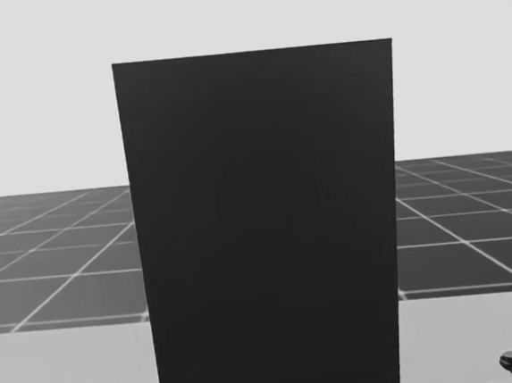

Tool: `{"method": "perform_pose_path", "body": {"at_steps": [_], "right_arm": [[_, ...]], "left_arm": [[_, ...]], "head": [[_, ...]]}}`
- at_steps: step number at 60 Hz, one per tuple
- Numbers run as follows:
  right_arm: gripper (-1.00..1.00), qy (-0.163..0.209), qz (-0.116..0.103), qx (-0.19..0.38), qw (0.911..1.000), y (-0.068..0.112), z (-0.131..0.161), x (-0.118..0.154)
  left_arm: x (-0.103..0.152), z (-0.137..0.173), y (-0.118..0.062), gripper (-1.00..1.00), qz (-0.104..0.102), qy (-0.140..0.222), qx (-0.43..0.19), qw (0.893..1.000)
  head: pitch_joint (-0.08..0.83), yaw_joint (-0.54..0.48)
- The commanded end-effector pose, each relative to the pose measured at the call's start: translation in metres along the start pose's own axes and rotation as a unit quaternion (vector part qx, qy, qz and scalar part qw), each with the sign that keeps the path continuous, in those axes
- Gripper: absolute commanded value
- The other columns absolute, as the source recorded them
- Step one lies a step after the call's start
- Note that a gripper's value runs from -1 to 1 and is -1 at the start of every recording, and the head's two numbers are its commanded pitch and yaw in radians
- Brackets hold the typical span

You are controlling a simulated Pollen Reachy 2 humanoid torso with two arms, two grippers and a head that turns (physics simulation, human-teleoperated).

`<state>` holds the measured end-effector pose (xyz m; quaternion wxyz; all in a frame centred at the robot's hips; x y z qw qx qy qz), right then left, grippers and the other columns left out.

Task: Reach around the screen and pick up the object behind it.

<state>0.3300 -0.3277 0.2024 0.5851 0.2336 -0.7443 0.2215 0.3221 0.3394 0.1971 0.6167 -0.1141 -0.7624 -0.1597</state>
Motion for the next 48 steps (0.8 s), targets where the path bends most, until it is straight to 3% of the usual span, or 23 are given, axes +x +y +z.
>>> {"method": "perform_pose_path", "body": {"at_steps": [1, 16, 28, 48], "right_arm": [[-1.0, 0.005, 0.002, 0.062, 0.9981, 0.007, 0.014, -0.007], [-1.0, 0.017, -0.016, 0.15, 0.9883, 0.01, 0.038, -0.017], [-1.0, 0.028, -0.013, 0.178, 0.9835, 0.01, 0.041, -0.029], [-1.0, 0.029, -0.008, 0.186, 0.982, 0.014, 0.04, -0.032]], "left_arm": [[-0.002, 0.027, 0.006, -1.0, 0.013, 0.002, -0.085, 0.996], [-0.011, 0.049, 0.007, -1.0, 0.019, 0.017, -0.177, 0.984], [-0.019, 0.051, -0.005, -1.0, 0.012, 0.036, -0.23, 0.972], [-0.034, 0.001, -0.041, -1.0, 0.008, 0.059, -0.254, 0.965]], "head": [[0.022, 0.02], [0.034, 0.02], [0.044, 0.02], [0.059, 0.02]]}}
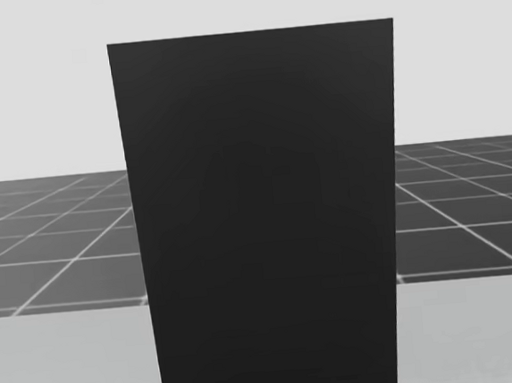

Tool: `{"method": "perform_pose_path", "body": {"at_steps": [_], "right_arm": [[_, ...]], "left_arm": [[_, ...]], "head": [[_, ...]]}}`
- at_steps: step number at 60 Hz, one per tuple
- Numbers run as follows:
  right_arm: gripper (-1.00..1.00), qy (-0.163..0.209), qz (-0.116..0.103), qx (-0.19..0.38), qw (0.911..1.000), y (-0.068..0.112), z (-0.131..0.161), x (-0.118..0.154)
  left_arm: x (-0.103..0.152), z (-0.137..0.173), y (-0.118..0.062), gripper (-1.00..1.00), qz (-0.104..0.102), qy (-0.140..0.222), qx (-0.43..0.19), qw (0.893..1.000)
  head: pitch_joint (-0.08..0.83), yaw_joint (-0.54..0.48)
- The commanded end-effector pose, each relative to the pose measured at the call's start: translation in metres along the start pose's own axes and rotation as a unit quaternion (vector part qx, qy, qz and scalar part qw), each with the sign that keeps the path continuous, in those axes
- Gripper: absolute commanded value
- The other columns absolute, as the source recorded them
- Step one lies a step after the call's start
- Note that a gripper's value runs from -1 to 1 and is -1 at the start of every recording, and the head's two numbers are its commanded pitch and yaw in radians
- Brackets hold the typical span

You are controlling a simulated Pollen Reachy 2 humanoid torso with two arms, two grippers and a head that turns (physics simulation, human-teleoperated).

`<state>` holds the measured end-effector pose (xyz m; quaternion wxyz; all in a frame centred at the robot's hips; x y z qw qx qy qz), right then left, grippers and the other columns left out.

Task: Reach around the screen and pick up the object behind it.

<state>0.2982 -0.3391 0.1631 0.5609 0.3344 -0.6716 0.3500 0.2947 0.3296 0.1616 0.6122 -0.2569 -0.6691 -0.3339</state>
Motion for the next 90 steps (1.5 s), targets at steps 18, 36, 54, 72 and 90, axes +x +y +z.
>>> {"method": "perform_pose_path", "body": {"at_steps": [18, 36, 54, 72, 90], "right_arm": [[-1.0, 0.001, 0.008, 0.029, 0.9995, 0.008, -0.003, -0.003], [-1.0, 0.002, 0.01, 0.044, 0.999, 0.012, -0.003, -0.004], [-1.0, 0.003, 0.012, 0.049, 0.9987, 0.013, 0.0, -0.005], [-1.0, 0.004, 0.013, 0.045, 0.9989, 0.014, 0.002, -0.006], [-1.0, 0.009, 0.013, 0.045, 0.9989, 0.013, 0.001, -0.009]], "left_arm": [[-0.017, -0.1, -0.014, -1.0, 0.012, 0.033, -0.054, 0.998], [-0.032, -0.148, -0.029, -1.0, 0.028, 0.057, -0.081, 0.995], [-0.043, -0.181, -0.033, -1.0, 0.037, 0.068, -0.089, 0.993], [-0.046, -0.168, -0.027, 1.0, 0.038, 0.094, -0.088, 0.991], [-0.033, -0.099, 0.007, 1.0, 0.019, 0.087, -0.032, 0.996]], "head": [[0.07, 0.01], [0.09, 0.0], [0.104, -0.02], [0.106, -0.02], [0.102, -0.01]]}}
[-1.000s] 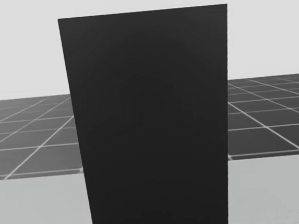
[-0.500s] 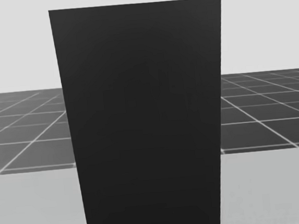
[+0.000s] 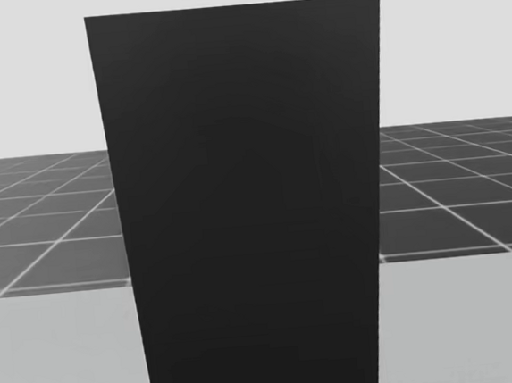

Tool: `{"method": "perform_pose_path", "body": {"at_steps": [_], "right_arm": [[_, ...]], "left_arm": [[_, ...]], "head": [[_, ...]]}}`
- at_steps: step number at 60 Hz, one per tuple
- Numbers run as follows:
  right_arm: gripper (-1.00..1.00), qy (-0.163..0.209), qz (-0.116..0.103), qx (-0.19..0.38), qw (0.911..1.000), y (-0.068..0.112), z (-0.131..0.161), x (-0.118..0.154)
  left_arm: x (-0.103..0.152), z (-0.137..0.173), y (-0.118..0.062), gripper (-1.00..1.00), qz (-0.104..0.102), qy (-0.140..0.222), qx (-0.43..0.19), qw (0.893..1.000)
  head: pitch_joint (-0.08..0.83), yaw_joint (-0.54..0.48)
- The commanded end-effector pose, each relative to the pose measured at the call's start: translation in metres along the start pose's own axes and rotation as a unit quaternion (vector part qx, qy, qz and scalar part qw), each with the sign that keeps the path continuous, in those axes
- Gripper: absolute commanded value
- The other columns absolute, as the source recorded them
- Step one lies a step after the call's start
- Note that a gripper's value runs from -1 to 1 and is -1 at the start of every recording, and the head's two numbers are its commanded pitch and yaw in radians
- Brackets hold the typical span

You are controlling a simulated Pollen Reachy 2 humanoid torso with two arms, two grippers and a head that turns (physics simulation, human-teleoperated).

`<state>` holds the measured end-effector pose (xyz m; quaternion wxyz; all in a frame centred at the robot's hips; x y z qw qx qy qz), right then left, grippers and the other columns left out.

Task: Reach around the screen and pick up the object behind it.

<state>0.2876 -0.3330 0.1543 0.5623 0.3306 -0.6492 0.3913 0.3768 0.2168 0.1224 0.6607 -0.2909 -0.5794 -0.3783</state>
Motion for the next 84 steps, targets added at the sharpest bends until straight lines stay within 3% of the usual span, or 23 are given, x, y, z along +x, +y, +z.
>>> {"method": "perform_pose_path", "body": {"at_steps": [1, 18, 33, 59, 84], "right_arm": [[-1.0, -0.019, -0.004, 0.012, 0.9997, 0.0, -0.001, -0.001], [-1.0, -0.016, -0.005, 0.012, 0.9998, -0.001, -0.002, -0.004], [-1.0, -0.015, -0.005, 0.01, 0.9998, -0.002, -0.002, -0.004], [-1.0, -0.015, -0.003, 0.007, 0.9999, -0.003, 0.0, -0.005], [-1.0, -0.012, -0.001, 0.014, 0.9998, -0.003, -0.001, -0.008]], "left_arm": [[0.003, 0.05, 0.019, 1.0, -0.014, -0.001, 0.042, 0.999], [0.007, 0.124, 0.037, 1.0, -0.017, -0.011, 0.11, 0.994], [0.032, 0.165, 0.054, 1.0, -0.031, -0.025, 0.161, 0.986], [0.104, 0.18, 0.066, 1.0, -0.088, -0.063, 0.197, 0.974], [0.201, 0.179, 0.08, 1.0, -0.152, -0.122, 0.226, 0.955]], "head": [[0.102, -0.01], [0.092, 0.0], [0.093, 0.0], [0.085, -0.01], [0.084, -0.01]]}}
